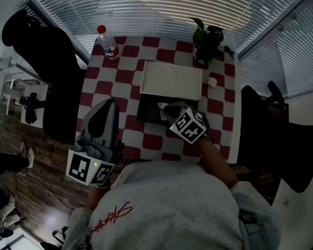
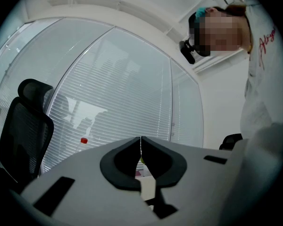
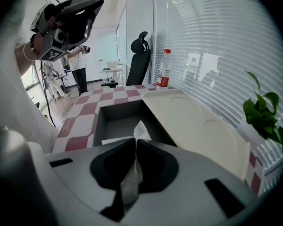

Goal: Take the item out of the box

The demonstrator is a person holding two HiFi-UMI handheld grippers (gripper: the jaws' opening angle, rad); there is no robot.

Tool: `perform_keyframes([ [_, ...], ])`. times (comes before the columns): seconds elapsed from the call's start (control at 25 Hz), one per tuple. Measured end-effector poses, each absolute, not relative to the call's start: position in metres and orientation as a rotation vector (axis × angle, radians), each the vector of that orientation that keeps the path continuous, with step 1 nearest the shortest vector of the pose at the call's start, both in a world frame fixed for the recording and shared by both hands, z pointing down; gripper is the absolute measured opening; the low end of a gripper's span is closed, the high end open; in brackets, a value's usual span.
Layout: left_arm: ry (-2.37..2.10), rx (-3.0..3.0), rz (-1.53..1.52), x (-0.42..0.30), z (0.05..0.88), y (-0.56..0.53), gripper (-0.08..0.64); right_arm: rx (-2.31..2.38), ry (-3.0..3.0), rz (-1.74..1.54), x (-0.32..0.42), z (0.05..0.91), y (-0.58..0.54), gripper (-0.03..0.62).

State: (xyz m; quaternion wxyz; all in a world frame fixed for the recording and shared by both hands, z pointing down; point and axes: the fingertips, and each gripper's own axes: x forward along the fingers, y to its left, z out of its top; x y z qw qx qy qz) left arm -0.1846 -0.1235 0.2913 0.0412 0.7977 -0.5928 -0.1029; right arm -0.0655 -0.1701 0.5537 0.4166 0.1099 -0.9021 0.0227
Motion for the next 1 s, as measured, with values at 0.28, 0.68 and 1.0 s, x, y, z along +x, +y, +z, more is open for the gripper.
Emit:
perform_keyframes([
  [0.28,-1.810,2.453,-0.316,-0.182,0.289,-0.124,0.017,0.303,-2.299,0.062,-0.065,0.546,-0.172,0.021],
  [0.68,-1.803,2.457,-0.311,-0.180,0.290,-0.125,0.017,0.333,-2.350,0.087,-0.066,0.535,-0.174,0.021],
  [1.0,-1.793,2.462,-0.307,-0.180,0.290,-0.126,0.017,0.351,-2.387,0.138,-0.068,0.526,-0.173,0.021],
])
